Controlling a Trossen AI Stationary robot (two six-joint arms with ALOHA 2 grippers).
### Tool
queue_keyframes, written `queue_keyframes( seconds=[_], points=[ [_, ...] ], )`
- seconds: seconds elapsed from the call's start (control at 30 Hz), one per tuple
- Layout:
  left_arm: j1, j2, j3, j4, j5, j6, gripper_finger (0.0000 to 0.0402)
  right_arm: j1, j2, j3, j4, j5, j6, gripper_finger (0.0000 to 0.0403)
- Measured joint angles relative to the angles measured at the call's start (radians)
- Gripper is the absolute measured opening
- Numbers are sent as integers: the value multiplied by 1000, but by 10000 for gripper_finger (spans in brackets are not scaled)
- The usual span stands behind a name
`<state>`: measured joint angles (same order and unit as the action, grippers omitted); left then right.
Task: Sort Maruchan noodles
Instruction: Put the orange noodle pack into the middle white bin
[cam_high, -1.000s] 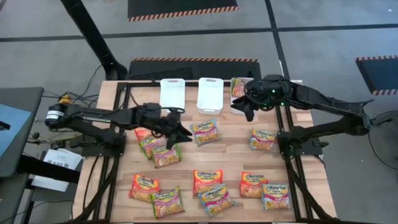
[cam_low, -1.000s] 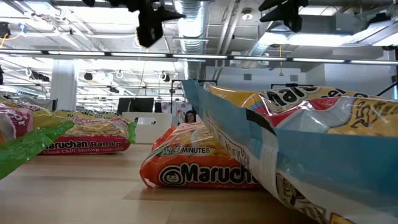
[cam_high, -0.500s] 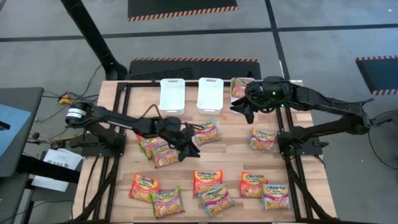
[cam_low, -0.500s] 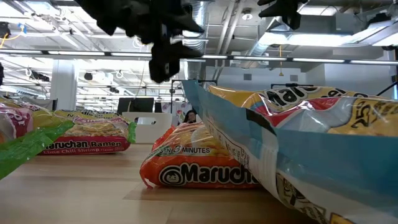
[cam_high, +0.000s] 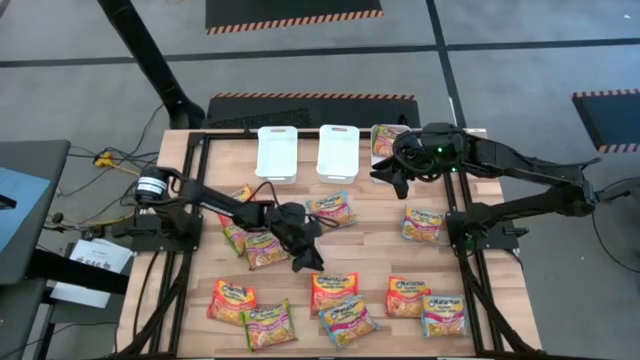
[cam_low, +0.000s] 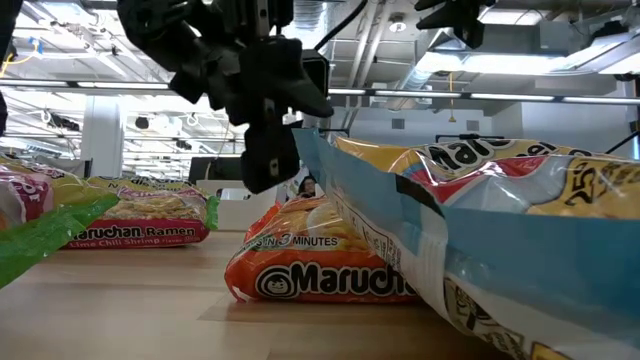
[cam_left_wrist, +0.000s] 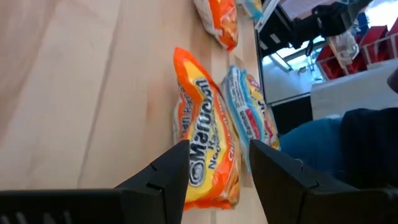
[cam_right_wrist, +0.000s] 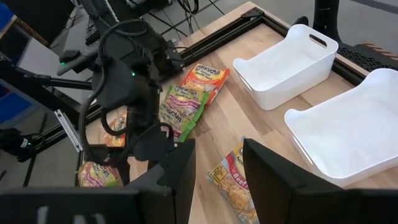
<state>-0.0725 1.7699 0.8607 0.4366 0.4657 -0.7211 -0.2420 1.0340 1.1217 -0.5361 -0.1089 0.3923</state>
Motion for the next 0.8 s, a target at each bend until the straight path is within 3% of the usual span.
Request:
queue_keyframes(
  seconds=[0.8],
  points=[
    [-66, 17, 1, -97, -138, 137, 153, 0, 0, 0, -3, 1, 2, 159]
  ],
)
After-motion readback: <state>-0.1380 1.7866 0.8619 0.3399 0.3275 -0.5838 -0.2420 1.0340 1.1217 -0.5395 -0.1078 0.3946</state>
